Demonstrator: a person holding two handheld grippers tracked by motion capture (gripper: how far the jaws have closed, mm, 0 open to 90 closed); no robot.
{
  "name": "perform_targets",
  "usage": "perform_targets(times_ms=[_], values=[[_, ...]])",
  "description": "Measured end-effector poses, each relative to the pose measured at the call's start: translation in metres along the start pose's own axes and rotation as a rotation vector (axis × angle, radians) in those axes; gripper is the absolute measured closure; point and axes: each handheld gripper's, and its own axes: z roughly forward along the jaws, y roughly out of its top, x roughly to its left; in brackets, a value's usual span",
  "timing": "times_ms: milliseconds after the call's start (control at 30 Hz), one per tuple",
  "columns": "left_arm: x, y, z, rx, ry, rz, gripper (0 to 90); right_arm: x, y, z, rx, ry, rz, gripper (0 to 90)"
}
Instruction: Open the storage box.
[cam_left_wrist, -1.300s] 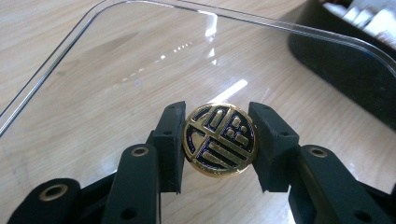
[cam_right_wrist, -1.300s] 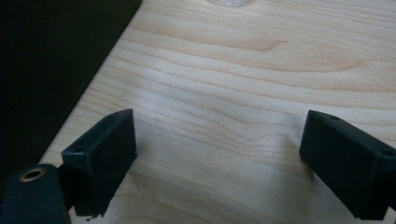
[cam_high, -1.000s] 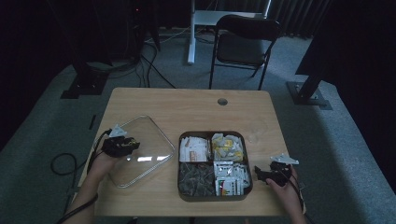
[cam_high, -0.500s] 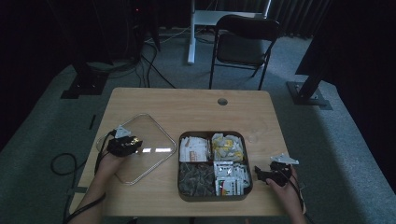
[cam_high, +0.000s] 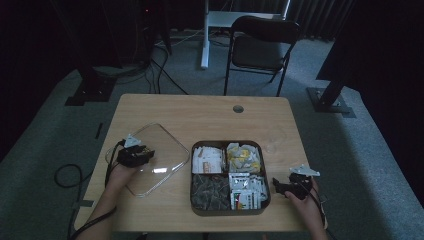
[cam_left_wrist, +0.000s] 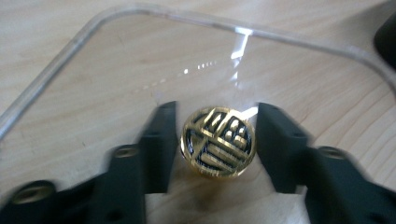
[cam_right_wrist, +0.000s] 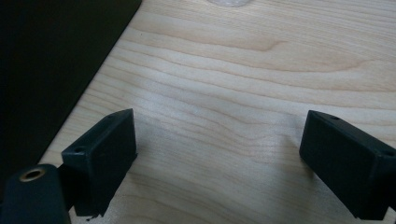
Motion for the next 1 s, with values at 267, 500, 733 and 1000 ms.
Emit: perform_targets(times_ms=[267, 500, 733, 1000], values=[[-0.004, 0.005, -0.011, -0.016, -0.032, 0.011, 40.2, 0.000, 0.000, 0.000, 0.000, 0.000, 0.000, 10.2], [-0.006, 0.006, -0.021, -0.059, -0.025, 0.021, 40.3, 0.000, 0.000, 0.000, 0.000, 0.000, 0.000, 10.2], [-0.014, 0.007, -0.028, -0.071, -0.067, 0.042, 40.2, 0.000, 0.000, 0.000, 0.000, 0.000, 0.000, 10.2], [-0.037, 0.001, -0.029, -0.108, -0.190, 0.091, 40.1, 0.000, 0.000, 0.000, 0.000, 0.000, 0.000, 10.2]])
